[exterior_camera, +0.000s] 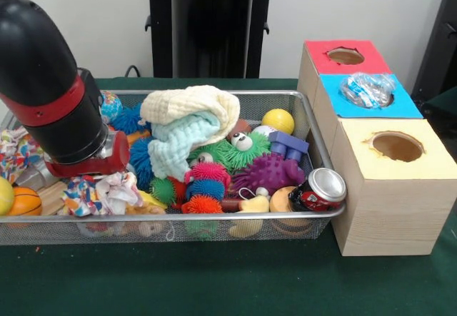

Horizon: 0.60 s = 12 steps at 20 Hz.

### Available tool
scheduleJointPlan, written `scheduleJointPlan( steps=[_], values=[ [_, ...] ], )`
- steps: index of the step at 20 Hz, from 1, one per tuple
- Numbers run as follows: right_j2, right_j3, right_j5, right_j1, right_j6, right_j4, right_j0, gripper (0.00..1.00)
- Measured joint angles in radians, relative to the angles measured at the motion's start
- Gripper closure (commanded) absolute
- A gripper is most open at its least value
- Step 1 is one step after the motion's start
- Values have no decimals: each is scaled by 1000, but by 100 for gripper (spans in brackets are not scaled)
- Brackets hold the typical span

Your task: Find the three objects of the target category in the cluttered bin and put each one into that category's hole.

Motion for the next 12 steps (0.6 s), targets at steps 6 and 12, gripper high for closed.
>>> scheduleJointPlan(
  steps=[6, 12],
  values=[
    [0, 17, -4, -6, 0, 21, 6, 100],
    [-5, 54, -17, -19, 0, 36, 31, 0]
  ],
)
